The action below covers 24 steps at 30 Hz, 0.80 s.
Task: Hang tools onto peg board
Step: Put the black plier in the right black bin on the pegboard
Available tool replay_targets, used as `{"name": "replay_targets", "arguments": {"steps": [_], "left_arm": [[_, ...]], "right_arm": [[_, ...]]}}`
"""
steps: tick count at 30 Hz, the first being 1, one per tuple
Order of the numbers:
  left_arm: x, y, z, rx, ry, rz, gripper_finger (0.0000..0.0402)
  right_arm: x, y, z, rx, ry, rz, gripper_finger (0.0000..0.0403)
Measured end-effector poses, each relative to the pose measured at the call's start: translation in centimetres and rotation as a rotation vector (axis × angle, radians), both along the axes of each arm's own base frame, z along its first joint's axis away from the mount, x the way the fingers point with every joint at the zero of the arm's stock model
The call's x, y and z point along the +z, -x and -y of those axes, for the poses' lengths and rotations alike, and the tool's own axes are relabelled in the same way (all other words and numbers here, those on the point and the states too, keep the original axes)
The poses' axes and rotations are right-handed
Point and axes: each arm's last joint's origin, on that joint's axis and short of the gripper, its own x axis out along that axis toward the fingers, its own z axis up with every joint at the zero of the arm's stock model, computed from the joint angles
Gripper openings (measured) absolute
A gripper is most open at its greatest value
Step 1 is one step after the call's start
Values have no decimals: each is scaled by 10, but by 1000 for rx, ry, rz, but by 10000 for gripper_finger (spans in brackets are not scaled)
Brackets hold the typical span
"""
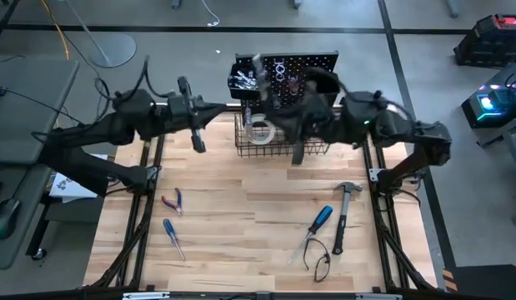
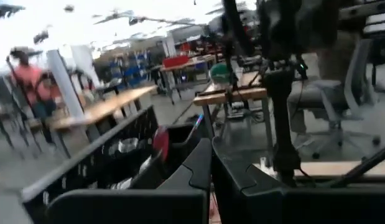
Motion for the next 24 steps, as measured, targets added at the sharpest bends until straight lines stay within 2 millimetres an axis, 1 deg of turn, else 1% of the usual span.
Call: {"name": "replay_targets", "arguments": {"steps": [2, 4, 6, 9, 12, 15, 17, 19, 24], "left_arm": [[-13, 0, -9, 6, 56, 46, 0], [-28, 1, -15, 10, 86, 72, 0], [-41, 1, -20, 23, 112, 96, 0], [-56, 2, -26, 52, 145, 78, 0], [-60, 7, -30, 76, 148, 77, 0], [-59, 12, -34, 84, 143, 91, 0], [-58, 15, -37, 85, 139, 96, 0], [-56, 19, -40, 87, 134, 105, 0], [-57, 21, -50, 101, 113, 94, 0]], "right_arm": [[-1, 13, 4, -72, 3, -34, 14], [-5, 24, 7, -137, -9, -57, 14], [-14, 36, 10, -202, -30, -72, 14], [-30, 58, 15, -310, -80, -56, 14], [-53, 75, 19, -415, -148, -9, 14], [-74, 87, 22, -497, -201, 14, 14], [-78, 96, 24, -540, -236, 38, 14], [-78, 102, 24, -591, -240, 52, 14], [-71, 102, 31, -669, -185, 59, 14]]}}
